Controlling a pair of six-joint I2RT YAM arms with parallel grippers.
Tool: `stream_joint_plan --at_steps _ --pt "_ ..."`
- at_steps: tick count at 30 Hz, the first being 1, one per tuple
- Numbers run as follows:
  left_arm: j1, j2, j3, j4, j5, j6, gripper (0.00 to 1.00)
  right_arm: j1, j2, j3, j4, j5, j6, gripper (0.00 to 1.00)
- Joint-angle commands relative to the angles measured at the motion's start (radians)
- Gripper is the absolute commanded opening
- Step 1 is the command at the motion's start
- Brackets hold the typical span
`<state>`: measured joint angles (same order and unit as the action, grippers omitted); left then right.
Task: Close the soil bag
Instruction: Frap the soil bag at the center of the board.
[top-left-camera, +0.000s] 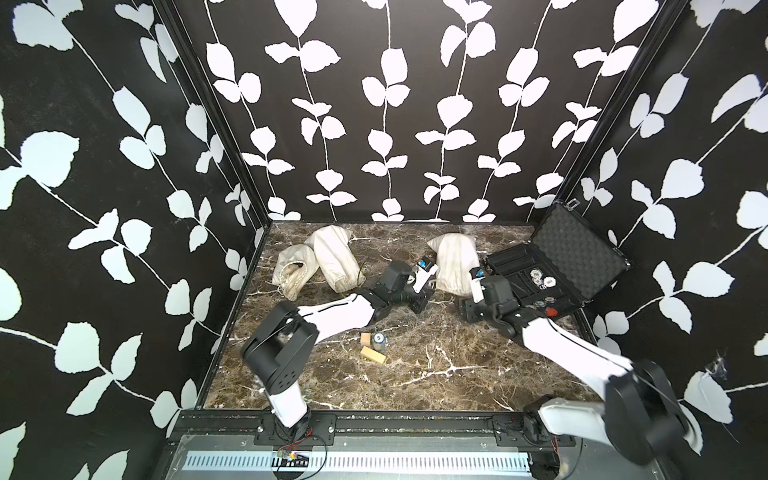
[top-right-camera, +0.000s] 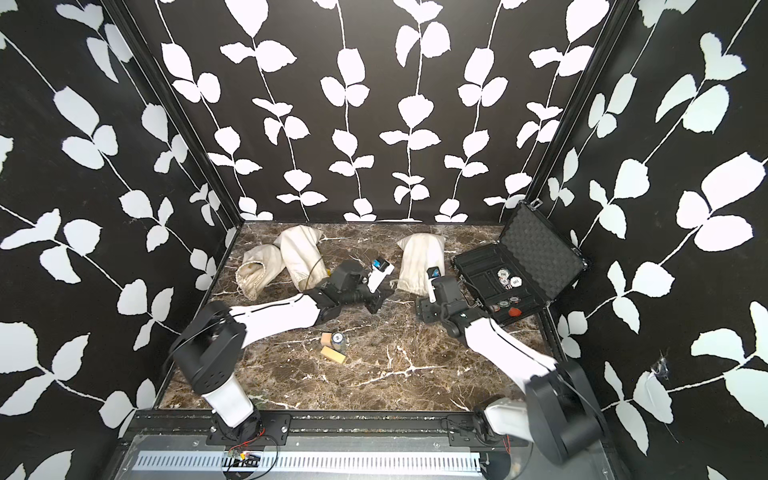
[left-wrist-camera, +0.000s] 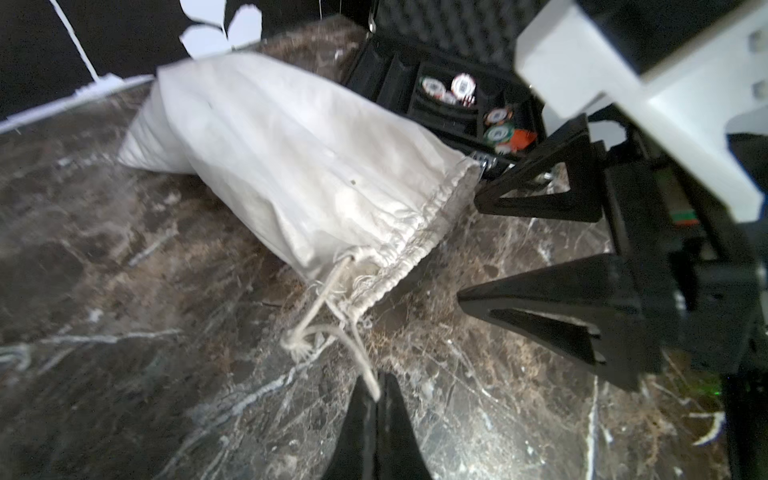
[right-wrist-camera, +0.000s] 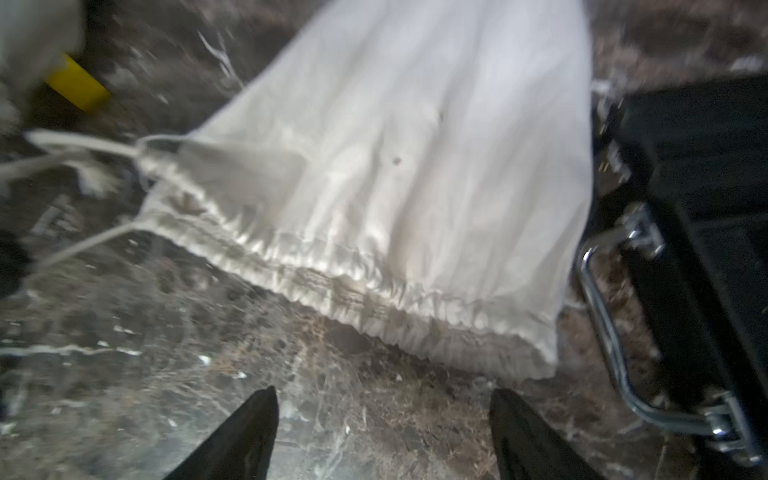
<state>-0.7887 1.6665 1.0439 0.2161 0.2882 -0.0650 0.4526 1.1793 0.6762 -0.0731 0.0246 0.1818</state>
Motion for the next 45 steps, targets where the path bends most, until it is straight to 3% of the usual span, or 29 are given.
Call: stream_joint_plan --at_steps 1,7,11,20,24,27,31,35,39,45 --pt "0.000 -0.049 0.021 -0.069 -0.001 -0.018 0.00 0.028 -0.122 -0.035 0.099 -0.050 -0.129 0.89" --pt "0.000 -0.130 0.056 -0.107 0.025 -0.042 0.00 0.061 -0.224 -0.068 0.245 -0.141 -0.297 0.93" --pt "0.001 -0.178 0.064 -0.124 0.017 -0.046 0.00 0.075 -0.139 0.014 0.240 -0.206 -0.374 0.88" --pt "0.000 -0.215 0.079 -0.132 0.003 -0.051 0.00 0.101 0.068 0.146 0.283 -0.218 -0.385 0.71" --pt "0.000 -0.239 0.077 -0.132 -0.021 -0.046 0.00 0.102 0.138 0.184 0.272 -0.123 -0.383 0.52" --pt "0.005 -0.301 0.069 -0.179 -0.140 -0.026 0.00 0.099 0.169 0.190 0.194 0.037 -0.396 0.37" --pt "0.071 -0.423 0.020 -0.191 -0.288 -0.037 0.00 0.057 0.149 0.137 0.123 0.253 -0.408 0.30" --pt "0.173 -0.507 -0.020 -0.184 -0.324 -0.079 0.00 0.015 0.074 0.083 0.084 0.302 -0.380 0.28" --pt "0.176 -0.520 -0.023 -0.166 -0.258 -0.081 0.00 0.035 0.019 0.103 0.041 0.163 -0.374 0.31" --pt "0.176 -0.470 0.042 -0.163 -0.040 -0.129 0.00 0.171 -0.034 0.177 0.132 0.012 -0.324 0.55"
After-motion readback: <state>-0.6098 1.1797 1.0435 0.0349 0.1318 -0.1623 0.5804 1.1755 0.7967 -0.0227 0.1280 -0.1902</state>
